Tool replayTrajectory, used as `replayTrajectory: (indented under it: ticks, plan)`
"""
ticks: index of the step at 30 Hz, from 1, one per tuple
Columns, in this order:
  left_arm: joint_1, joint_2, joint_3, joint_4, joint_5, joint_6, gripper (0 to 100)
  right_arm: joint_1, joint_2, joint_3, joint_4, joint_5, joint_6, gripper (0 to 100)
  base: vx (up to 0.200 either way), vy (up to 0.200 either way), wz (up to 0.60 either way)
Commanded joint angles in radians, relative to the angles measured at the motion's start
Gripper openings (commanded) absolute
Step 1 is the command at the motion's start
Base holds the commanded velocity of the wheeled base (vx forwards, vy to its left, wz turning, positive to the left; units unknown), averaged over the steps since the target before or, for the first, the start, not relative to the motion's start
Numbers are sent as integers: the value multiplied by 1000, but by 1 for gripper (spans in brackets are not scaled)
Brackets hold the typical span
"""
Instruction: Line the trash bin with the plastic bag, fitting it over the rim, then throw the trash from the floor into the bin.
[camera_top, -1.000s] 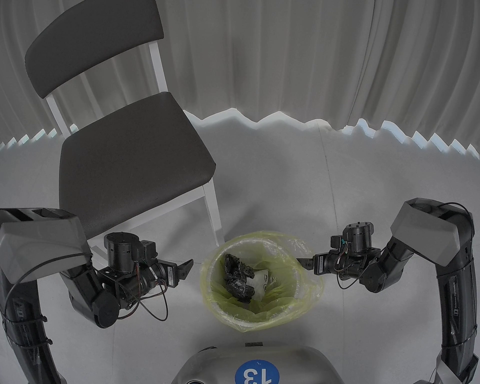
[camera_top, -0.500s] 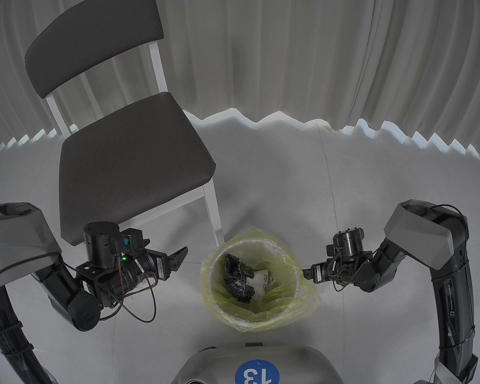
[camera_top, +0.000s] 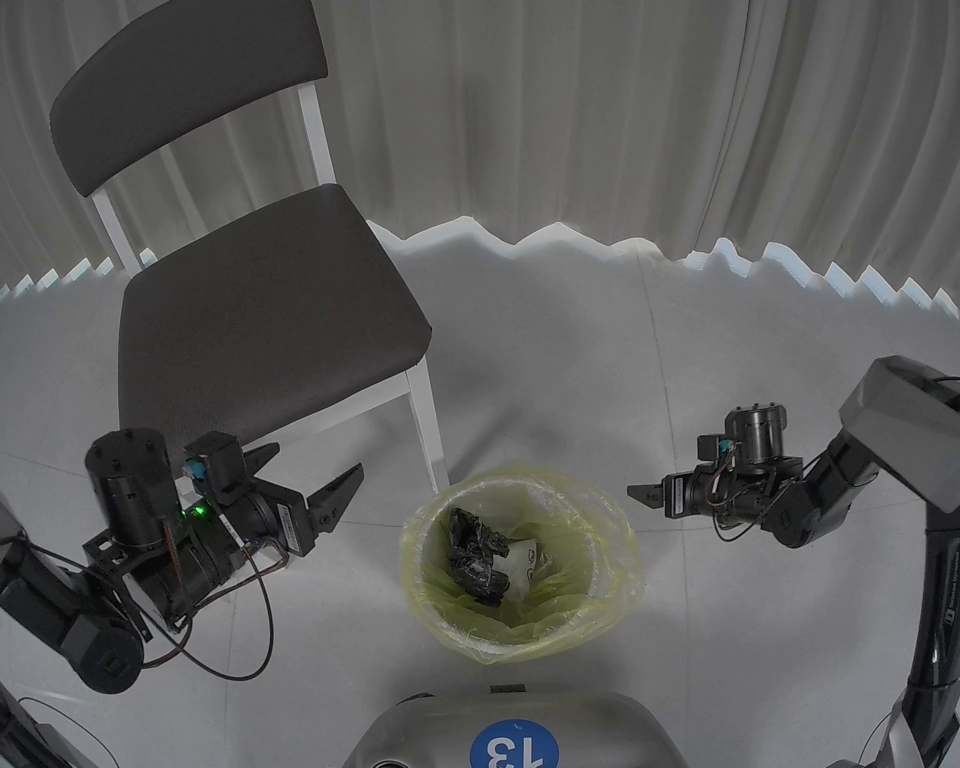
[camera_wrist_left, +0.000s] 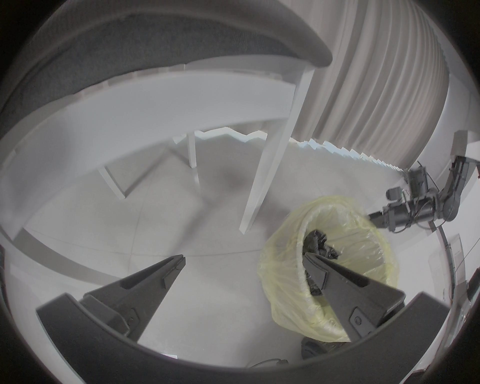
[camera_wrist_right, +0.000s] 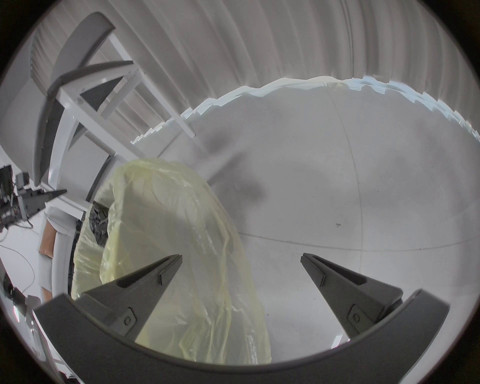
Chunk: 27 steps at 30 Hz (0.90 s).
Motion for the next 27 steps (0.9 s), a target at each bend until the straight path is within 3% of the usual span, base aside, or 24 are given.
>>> replayTrajectory:
  ticks: [1,7,13,15,17,23,24,27]
  plan:
    - [3,-174,21,5,11,-8,100,-32,-246,126,-24,12,8,100,0,0,0]
    - [66,-230,5,7,27,-7,100,-38,-412,189,-53,7,17,100,0,0,0]
    - [192,-288,-62,31,27,-4,100,-20,-695,259,-36,9,5,100,0,0,0]
    - [192,-288,-62,31,27,-4,100,-20,-695,259,-36,9,5,100,0,0,0]
    - [241,-354,-125,136,16,-7,100,-3,-840,269,22,9,3,100,0,0,0]
    - [236,-520,-248,426,15,-8,100,-11,-1070,206,268,7,-3,100,0,0,0]
    - [236,-520,-248,426,15,-8,100,-11,-1070,206,268,7,-3,100,0,0,0]
    - [236,-573,-352,607,10,-4,100,-29,-1125,115,439,7,-24,100,0,0,0]
